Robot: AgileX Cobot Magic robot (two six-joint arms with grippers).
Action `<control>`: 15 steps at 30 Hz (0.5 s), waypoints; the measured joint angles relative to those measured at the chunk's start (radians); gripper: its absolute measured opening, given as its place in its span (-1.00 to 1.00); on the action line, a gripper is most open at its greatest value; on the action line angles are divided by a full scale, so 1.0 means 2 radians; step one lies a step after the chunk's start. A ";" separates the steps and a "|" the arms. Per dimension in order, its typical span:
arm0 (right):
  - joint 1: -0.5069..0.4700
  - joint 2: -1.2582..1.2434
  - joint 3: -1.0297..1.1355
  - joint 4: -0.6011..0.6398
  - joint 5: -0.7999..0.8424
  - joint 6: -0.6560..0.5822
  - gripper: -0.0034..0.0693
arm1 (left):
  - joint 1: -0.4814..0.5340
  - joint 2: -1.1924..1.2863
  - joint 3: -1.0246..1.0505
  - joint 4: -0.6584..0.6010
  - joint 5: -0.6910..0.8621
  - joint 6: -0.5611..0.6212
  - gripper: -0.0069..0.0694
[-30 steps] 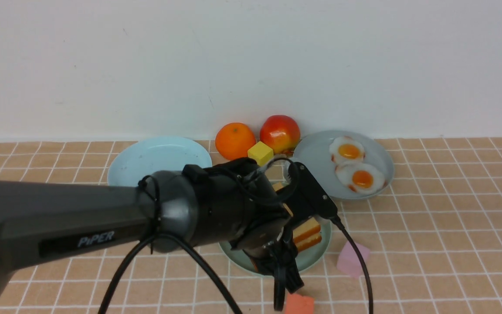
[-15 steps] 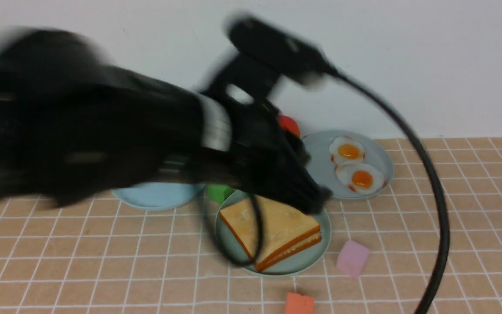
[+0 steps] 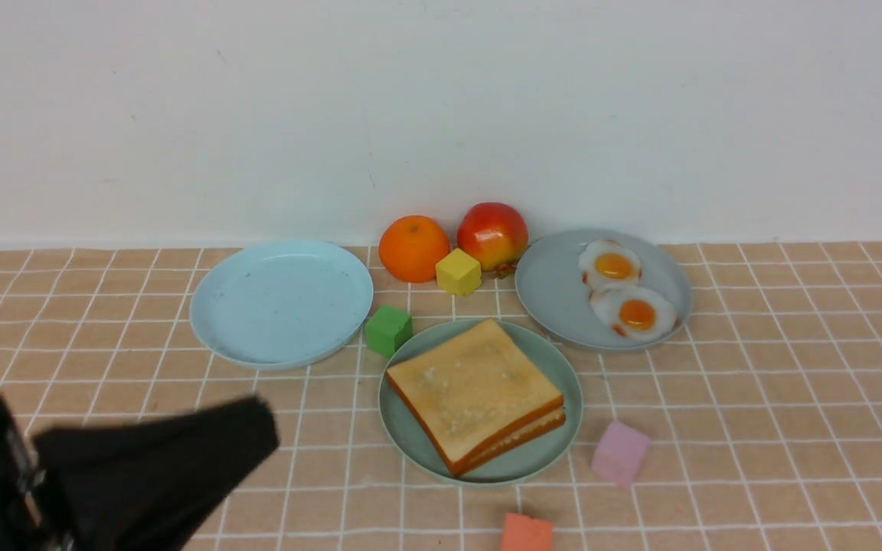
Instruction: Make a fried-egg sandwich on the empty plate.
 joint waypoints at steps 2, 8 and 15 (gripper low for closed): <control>0.000 -0.023 0.002 -0.004 0.000 0.007 -0.64 | 0.000 -0.010 0.024 0.000 -0.020 0.000 -0.85; 0.000 -0.066 0.063 -0.005 -0.050 0.026 -0.76 | 0.000 -0.012 0.041 0.000 -0.026 0.000 -0.85; 0.000 -0.069 0.241 -0.004 -0.290 0.069 -0.91 | 0.000 -0.012 0.041 0.000 0.009 -0.001 -0.85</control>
